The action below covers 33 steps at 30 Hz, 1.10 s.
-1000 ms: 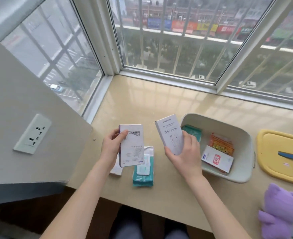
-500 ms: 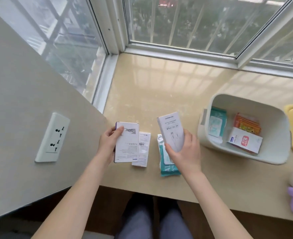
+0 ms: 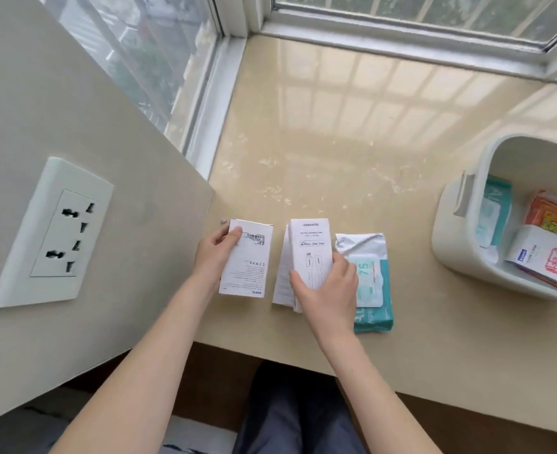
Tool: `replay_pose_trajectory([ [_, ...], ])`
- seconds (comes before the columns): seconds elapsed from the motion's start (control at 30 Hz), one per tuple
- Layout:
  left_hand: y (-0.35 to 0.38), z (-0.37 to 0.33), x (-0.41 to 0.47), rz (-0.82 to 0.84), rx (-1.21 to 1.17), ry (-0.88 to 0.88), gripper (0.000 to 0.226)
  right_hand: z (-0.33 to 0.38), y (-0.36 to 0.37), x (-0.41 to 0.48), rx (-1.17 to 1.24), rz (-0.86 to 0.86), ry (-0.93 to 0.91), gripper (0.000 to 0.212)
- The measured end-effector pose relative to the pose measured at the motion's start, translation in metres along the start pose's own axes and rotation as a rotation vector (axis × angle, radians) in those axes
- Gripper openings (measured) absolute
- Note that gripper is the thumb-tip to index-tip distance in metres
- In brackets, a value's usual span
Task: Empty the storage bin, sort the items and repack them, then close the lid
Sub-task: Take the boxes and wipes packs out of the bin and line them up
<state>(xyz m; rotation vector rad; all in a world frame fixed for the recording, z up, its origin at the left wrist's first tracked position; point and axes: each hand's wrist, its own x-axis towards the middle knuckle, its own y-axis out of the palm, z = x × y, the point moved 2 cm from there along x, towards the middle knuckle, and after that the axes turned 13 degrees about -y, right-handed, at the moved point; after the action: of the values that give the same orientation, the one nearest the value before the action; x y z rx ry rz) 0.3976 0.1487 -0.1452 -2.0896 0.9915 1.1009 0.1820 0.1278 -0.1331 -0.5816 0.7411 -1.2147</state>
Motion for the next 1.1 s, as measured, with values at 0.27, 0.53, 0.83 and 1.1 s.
replay_pose_trajectory([
  [0.27,-0.006,0.022,0.025,-0.050,0.062,0.110,0.025,0.001,0.046,-0.004,-0.070,-0.083,0.127,0.078],
  [0.53,-0.009,0.037,0.027,-0.114,0.096,0.169,0.037,0.002,0.058,-0.008,-0.045,-0.125,0.085,0.090],
  [0.83,-0.007,0.019,-0.015,-0.385,0.615,0.628,0.041,0.011,0.027,-0.007,-0.094,-0.111,-0.173,0.062],
  [1.1,0.019,-0.003,-0.081,-0.343,0.900,1.070,0.036,-0.002,-0.043,-0.001,-0.255,-0.137,-0.530,0.041],
])
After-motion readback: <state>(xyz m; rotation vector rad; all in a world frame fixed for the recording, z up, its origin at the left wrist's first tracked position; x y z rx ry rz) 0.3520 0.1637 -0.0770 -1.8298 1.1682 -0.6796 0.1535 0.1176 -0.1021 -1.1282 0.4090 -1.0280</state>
